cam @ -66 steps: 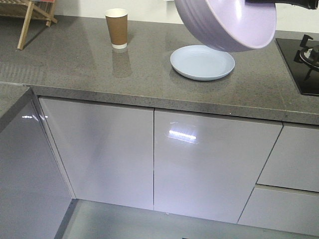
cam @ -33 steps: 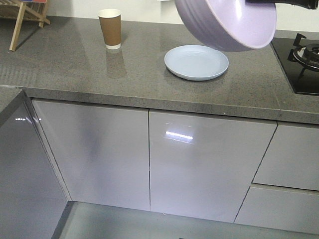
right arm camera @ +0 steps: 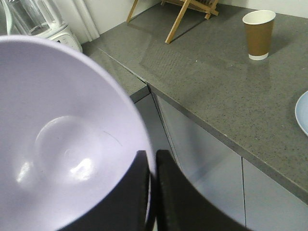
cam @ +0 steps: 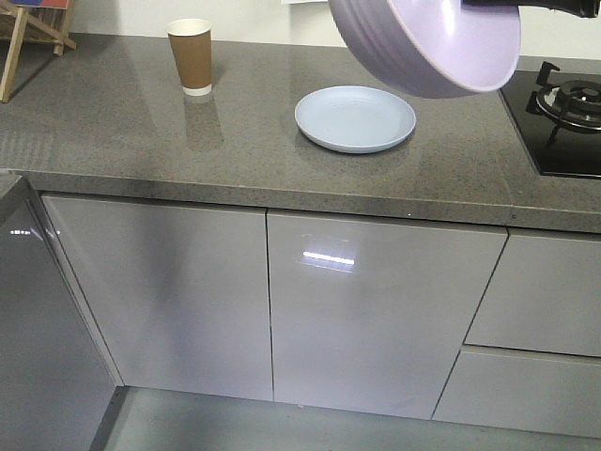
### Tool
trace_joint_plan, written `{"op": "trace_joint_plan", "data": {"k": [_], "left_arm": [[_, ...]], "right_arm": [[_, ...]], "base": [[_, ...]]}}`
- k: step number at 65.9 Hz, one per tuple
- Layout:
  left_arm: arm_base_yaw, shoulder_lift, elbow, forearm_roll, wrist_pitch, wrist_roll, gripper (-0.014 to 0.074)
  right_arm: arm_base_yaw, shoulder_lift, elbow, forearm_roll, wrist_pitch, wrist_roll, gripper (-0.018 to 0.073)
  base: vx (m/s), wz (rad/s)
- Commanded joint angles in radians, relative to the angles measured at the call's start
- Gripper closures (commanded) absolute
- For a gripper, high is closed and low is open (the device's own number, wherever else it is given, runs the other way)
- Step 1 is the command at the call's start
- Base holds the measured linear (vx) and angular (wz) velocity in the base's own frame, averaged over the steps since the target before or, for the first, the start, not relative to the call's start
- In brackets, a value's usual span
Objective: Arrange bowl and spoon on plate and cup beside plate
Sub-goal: 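Drive the base, holding spoon and bowl, toward the light blue plate, then drive the base closer to the counter, centering on the light blue plate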
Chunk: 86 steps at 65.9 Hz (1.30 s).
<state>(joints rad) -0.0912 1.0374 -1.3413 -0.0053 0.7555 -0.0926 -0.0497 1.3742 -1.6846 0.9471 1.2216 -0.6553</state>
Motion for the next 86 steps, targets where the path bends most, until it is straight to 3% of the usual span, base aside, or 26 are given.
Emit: {"op": "trace_joint_plan", "data": {"k": [1, 86], "left_arm": [[0.000, -0.009, -0.021, -0.008, -0.067, 0.000, 0.0602], [0.000, -0.009, -0.021, -0.008, -0.065, 0.000, 0.0602]], "right_arm": [[-0.001, -0.034, -0.023, 0.060, -0.042, -0.007, 0.0561], [-0.001, -0.034, -0.023, 0.060, -0.042, -0.007, 0.0561]], "base": [[0.02, -0.06], [0.02, -0.05]]}}
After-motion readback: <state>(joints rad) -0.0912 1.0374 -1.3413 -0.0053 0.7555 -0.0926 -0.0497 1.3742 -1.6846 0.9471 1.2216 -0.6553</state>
